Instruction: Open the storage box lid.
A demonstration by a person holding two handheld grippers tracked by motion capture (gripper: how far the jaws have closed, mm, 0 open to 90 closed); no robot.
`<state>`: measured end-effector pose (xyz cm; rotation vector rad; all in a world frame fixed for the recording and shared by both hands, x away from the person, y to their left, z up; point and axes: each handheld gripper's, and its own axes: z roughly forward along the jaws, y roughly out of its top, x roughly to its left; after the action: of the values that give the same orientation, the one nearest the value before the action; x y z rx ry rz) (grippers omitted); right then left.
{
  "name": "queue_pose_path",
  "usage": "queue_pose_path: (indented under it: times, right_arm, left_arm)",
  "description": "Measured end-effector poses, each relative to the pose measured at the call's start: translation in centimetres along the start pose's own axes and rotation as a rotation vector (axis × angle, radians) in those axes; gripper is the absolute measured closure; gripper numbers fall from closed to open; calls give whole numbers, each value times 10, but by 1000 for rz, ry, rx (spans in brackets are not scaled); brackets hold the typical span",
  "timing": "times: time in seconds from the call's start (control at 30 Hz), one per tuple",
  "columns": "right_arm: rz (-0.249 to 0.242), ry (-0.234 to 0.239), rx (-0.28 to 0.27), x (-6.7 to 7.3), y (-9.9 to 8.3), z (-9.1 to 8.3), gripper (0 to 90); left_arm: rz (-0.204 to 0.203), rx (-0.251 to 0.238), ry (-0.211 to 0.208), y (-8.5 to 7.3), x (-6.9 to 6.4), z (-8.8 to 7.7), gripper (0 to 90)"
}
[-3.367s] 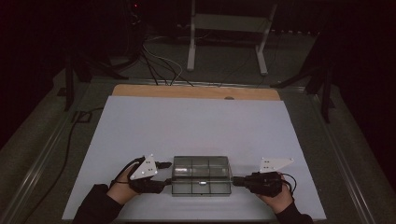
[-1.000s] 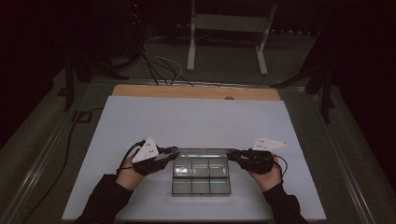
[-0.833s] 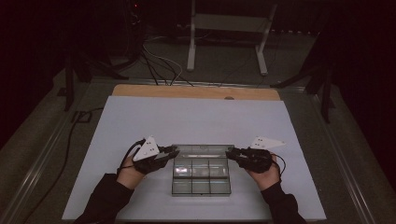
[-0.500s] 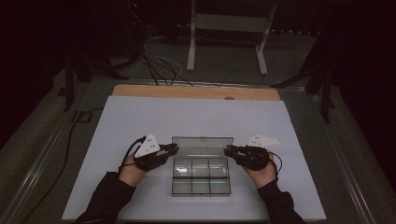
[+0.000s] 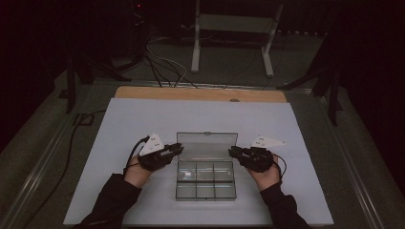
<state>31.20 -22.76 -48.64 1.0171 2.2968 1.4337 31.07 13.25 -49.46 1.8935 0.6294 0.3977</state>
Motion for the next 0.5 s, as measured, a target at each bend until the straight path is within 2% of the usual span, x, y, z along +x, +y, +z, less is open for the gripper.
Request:
queue_pose_path:
  times: [0.2,0.37,0.5]
  right_arm:
    - [21,-10,8,0,1,3,755]
    - [37,-17,10,-1,2,5,753]
    - [50,-22,12,-2,2,7,750]
  left_arm:
    - [-23,5,1,0,2,3,786]
    - [-8,2,19,0,2,5,759]
    - [-22,9,26,0,2,7,746]
